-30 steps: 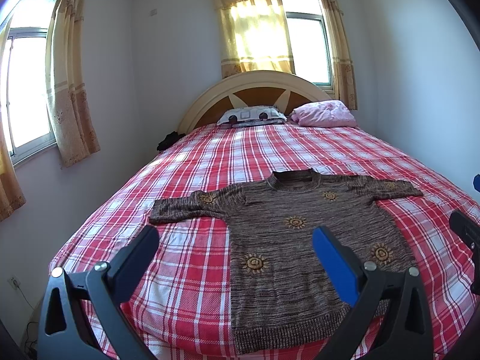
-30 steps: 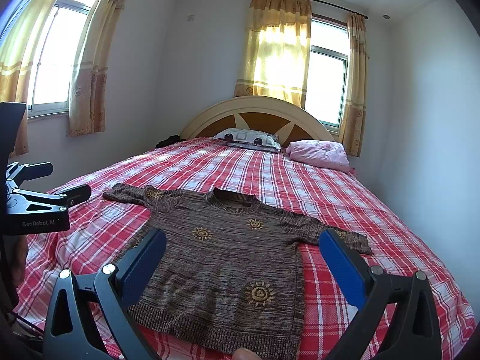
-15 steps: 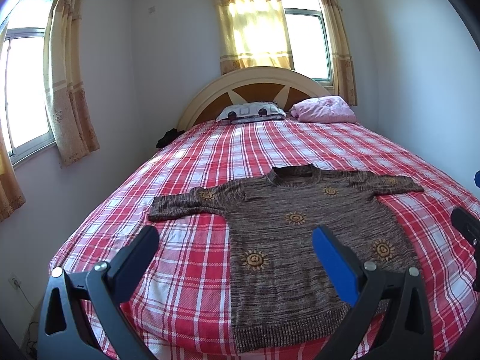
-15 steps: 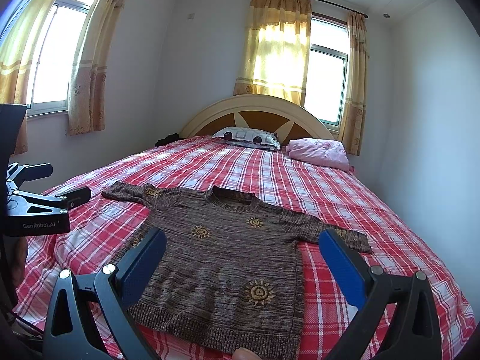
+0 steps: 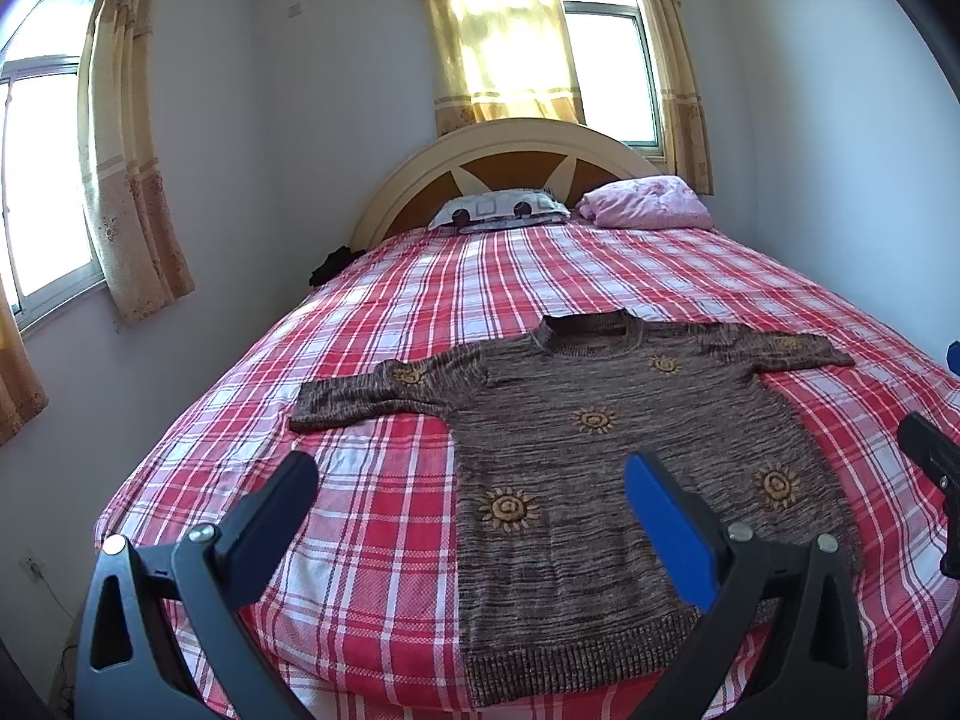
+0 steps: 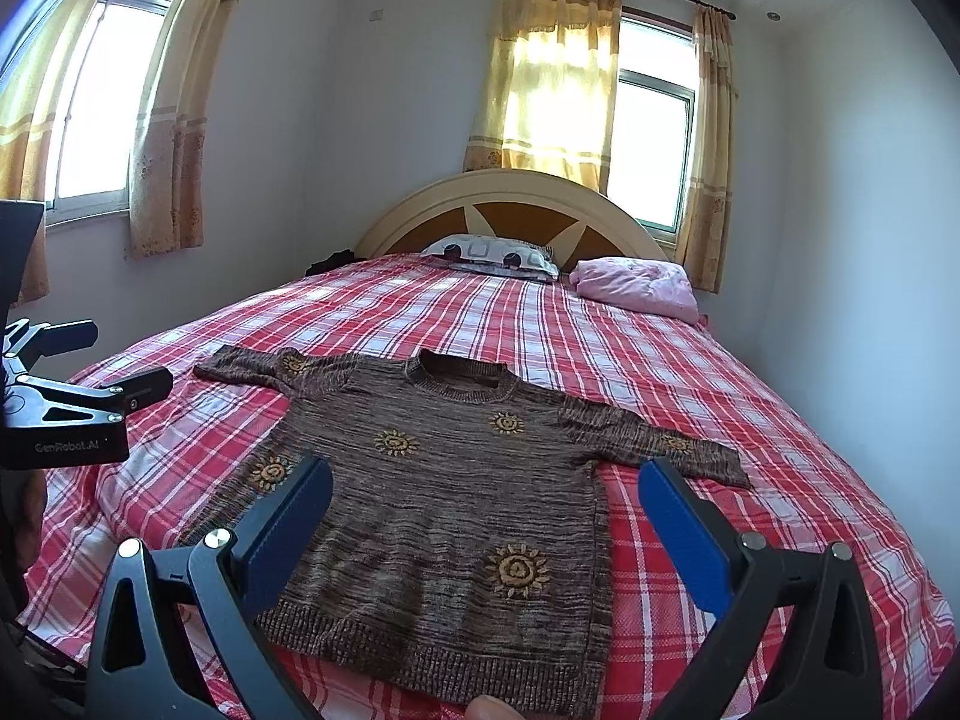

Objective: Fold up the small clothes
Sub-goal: 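Lower the right tool toward the sweater's sleeve cuff, then close the right tool on the sleeve cuff edge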

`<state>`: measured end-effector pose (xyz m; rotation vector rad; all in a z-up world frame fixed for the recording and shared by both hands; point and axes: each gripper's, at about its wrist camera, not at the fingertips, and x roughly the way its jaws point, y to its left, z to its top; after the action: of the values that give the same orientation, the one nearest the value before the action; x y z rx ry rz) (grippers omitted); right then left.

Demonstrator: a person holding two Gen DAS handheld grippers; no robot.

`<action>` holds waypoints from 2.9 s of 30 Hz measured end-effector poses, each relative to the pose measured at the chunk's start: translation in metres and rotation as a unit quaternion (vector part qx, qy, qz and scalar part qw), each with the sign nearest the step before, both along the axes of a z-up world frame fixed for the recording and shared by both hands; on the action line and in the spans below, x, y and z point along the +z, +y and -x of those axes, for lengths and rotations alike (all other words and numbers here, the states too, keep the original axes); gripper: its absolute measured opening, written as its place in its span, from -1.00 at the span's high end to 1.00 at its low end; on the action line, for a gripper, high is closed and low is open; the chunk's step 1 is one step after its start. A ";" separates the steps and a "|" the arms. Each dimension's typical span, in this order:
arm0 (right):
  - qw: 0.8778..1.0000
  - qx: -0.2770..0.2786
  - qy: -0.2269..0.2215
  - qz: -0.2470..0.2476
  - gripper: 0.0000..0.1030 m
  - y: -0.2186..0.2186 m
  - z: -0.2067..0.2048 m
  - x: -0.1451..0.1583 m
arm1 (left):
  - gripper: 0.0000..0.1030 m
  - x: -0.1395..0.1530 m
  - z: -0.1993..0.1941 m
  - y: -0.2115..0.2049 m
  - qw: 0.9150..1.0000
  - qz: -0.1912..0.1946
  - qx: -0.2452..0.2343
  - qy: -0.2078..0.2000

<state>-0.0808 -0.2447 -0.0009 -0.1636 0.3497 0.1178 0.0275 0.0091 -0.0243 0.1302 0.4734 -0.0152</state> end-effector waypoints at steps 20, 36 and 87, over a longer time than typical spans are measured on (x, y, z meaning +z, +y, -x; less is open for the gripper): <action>0.990 -0.083 0.112 -0.001 -0.98 -0.074 -0.115 -0.072 | -1.00 -0.071 -0.115 -0.020 0.996 -0.047 -0.019 0.080; 0.973 -0.165 0.155 -0.033 -0.98 -0.186 -0.203 -0.085 | -1.00 -0.098 -0.218 -0.029 0.991 -0.079 0.001 0.108; 0.978 -0.104 0.161 -0.087 0.82 -0.177 -0.360 -0.046 | -1.00 -0.159 -0.291 0.000 0.969 0.057 0.001 0.240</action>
<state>0.2788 -0.4221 -0.0466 0.0685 0.6738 -0.0339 0.3183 0.0090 -0.1838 0.0107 0.9561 -0.0727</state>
